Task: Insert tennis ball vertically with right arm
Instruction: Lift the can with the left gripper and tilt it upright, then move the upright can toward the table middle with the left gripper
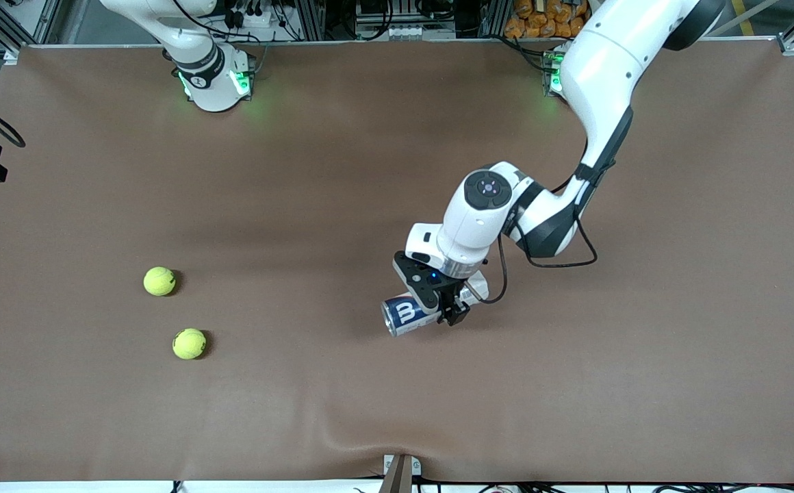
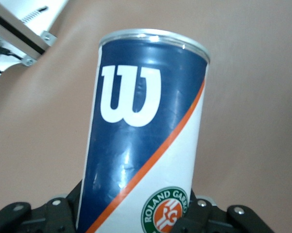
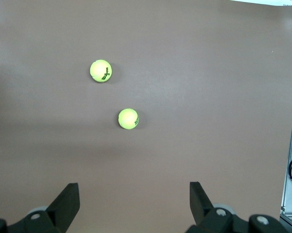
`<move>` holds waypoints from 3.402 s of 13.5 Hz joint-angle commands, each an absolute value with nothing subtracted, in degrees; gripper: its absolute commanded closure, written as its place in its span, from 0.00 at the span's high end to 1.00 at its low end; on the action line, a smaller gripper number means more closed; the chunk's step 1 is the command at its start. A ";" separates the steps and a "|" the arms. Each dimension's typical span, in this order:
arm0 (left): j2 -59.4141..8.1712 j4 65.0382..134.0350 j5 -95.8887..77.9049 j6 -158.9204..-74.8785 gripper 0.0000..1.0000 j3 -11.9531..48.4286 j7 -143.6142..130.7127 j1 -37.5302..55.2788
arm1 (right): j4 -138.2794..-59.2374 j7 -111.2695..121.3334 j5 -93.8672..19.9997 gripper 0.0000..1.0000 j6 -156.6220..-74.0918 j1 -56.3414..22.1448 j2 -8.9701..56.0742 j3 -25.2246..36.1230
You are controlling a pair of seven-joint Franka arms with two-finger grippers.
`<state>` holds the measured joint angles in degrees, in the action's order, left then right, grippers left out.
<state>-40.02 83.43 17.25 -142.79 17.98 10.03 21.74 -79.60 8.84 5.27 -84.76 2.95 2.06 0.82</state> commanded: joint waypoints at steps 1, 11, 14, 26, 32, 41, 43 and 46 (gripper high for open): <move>-36.39 84.90 16.44 -142.03 0.73 19.33 -0.40 21.62 | -79.10 8.97 7.03 1.00 -84.11 2.90 1.85 0.70; -33.48 84.90 20.81 -156.86 0.72 19.86 -32.48 24.08 | -79.10 8.96 7.73 1.00 -84.20 3.16 1.85 0.79; -34.27 84.64 27.31 -161.18 0.72 19.69 -41.98 24.34 | -79.10 8.96 7.65 1.00 -84.11 3.16 1.85 0.88; -33.66 84.55 62.03 -157.08 0.71 18.90 -85.66 28.38 | -79.10 9.05 7.65 1.00 -84.11 2.81 1.85 0.62; -33.66 83.41 77.49 -150.13 0.71 18.98 -105.79 31.55 | -79.10 9.31 7.91 1.00 -84.11 2.99 1.85 0.70; -37.34 83.23 97.09 -136.34 0.71 19.07 -122.50 36.03 | -78.75 9.49 7.30 1.00 -84.20 2.72 1.76 0.35; -38.23 83.41 100.27 -134.92 0.71 19.07 -124.97 36.73 | -78.75 9.49 7.29 1.00 -84.29 1.50 1.93 0.35; -40.86 83.23 104.75 -130.00 0.71 19.07 -126.21 37.79 | -78.75 9.58 7.30 1.00 -84.46 0.70 1.85 0.26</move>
